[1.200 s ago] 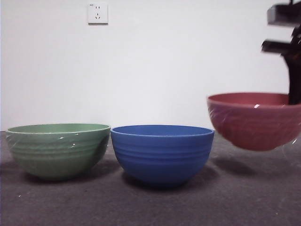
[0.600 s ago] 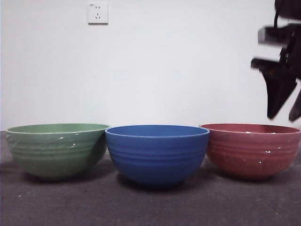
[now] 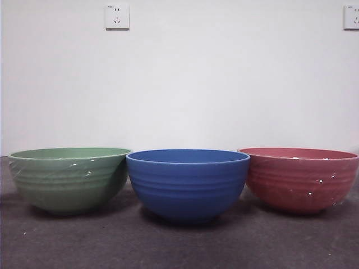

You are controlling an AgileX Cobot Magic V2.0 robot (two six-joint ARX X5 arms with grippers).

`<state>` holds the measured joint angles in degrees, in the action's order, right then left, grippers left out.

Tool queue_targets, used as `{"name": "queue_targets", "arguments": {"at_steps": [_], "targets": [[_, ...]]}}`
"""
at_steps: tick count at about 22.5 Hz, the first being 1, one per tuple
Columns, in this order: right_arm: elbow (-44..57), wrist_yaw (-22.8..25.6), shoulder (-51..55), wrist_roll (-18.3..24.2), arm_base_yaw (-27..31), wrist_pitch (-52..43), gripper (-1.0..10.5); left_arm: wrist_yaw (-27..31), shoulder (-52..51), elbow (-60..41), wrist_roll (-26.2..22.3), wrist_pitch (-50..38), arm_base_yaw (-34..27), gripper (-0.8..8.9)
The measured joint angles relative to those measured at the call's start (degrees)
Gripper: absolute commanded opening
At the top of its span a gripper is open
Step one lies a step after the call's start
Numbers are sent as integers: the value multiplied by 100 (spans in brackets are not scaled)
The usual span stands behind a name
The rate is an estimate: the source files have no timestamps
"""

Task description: Pick up the green bowl on the top,put the green bowl on the left,pick up the red bowl in the middle,put the red bowl on the right

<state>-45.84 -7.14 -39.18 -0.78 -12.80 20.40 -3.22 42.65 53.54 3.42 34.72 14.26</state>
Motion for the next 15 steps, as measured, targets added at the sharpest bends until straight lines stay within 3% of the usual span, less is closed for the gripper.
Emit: {"name": "queue_targets", "arguments": {"at_steps": [3, 6, 15], "targets": [[896, 7, 1097, -2, 0, -208, -11, 7, -988, -916, 2, -531, 0, -8], [1023, 7, 1464, -87, 0, -90, 2, 9, -1515, -1327, 2, -518, 0, -4], [1019, 4, 1491, -190, 0, -105, 2, -9, -1478, -1338, 17, -55, 0, -3]]}}
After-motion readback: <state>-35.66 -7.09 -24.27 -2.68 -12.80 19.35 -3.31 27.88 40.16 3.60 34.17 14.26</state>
